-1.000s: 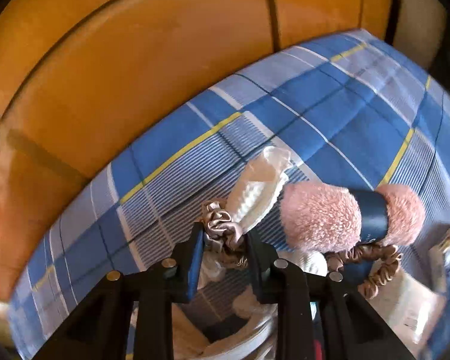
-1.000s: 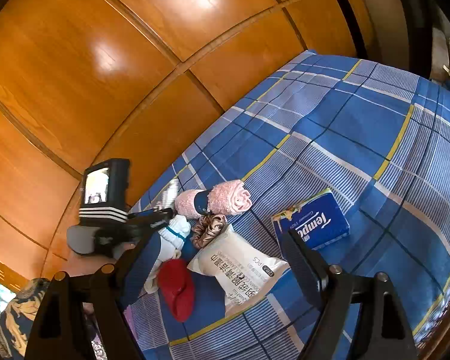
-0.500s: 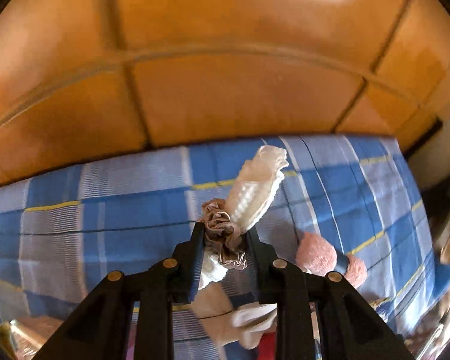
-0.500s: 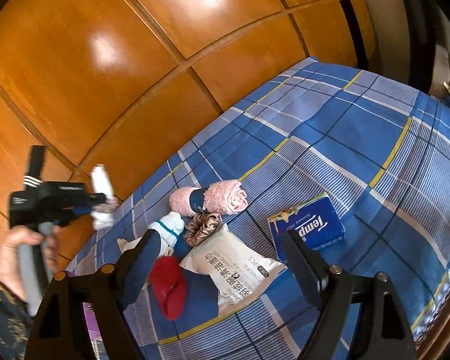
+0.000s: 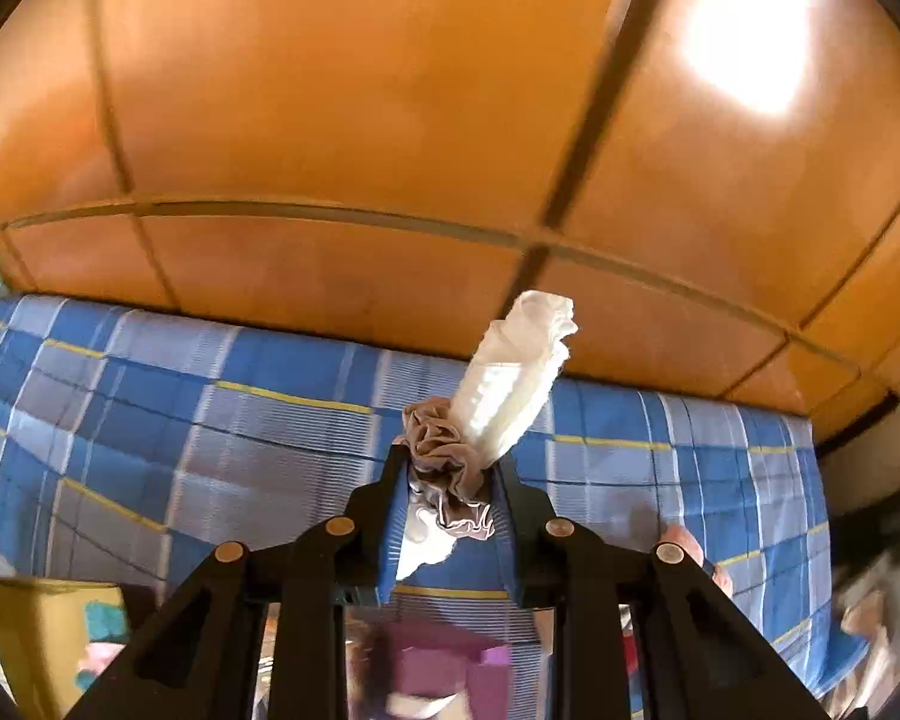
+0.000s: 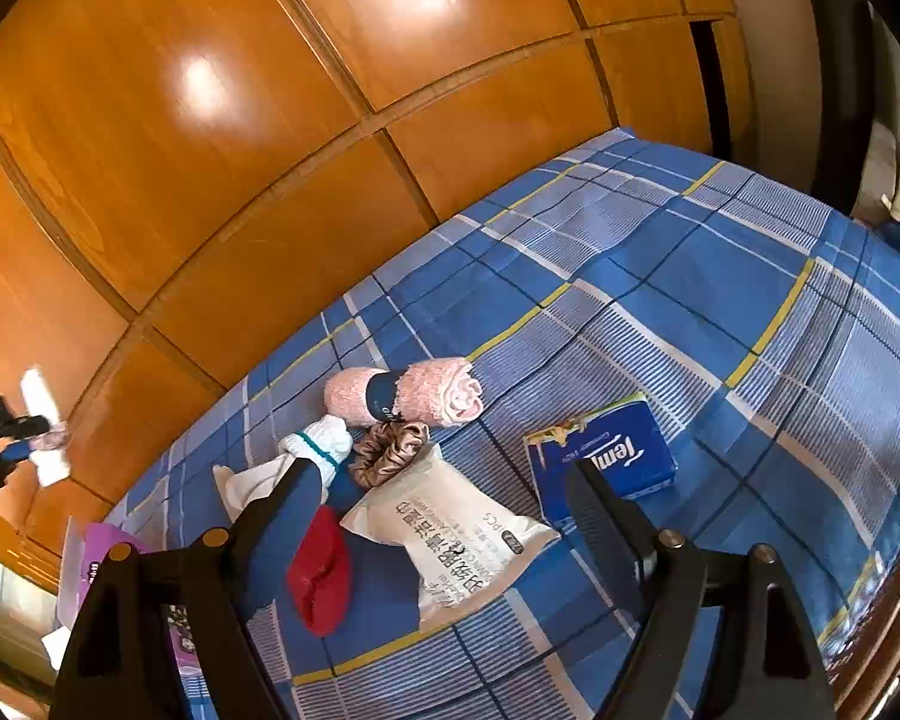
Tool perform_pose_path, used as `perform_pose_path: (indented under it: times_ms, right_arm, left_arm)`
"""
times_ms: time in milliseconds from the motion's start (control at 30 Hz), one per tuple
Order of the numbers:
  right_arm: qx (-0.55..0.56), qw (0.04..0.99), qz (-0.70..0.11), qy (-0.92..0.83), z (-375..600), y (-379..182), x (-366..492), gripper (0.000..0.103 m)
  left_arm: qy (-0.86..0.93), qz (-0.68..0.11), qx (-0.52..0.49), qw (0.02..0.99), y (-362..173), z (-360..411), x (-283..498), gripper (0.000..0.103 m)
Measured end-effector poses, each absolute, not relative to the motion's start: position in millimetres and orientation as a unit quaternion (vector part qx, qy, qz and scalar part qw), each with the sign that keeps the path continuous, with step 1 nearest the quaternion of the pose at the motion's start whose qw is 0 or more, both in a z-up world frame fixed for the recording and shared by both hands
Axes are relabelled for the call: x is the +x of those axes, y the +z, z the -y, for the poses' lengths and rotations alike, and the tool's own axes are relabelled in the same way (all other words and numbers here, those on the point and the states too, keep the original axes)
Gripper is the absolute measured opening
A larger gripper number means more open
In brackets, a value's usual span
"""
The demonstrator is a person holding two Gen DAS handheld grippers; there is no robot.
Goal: Organize soft objects
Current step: 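Carry the scrunchie and tissue pack with the left tool into the tray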
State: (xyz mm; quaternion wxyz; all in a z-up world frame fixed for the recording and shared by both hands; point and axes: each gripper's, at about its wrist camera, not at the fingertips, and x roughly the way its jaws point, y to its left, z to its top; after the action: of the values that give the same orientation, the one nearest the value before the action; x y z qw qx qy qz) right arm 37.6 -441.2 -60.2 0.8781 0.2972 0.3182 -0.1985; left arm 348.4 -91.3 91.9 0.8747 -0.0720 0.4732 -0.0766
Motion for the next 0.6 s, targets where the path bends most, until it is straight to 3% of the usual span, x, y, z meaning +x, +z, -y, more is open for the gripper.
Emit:
perform_pose_path:
  times_ms: [267,600]
  right_arm:
    - [0.258,0.887,-0.339,-0.177,428,-60,46,0.085]
    - [0.163,0.897,-0.378,-0.162,393,-63,64,0.085]
  left_arm:
    - [-0.06,-0.461,-0.092,0.881,88,19,313,0.026]
    - [-0.021,-0.464,-0.142,0.874,43,-102,254,0.026]
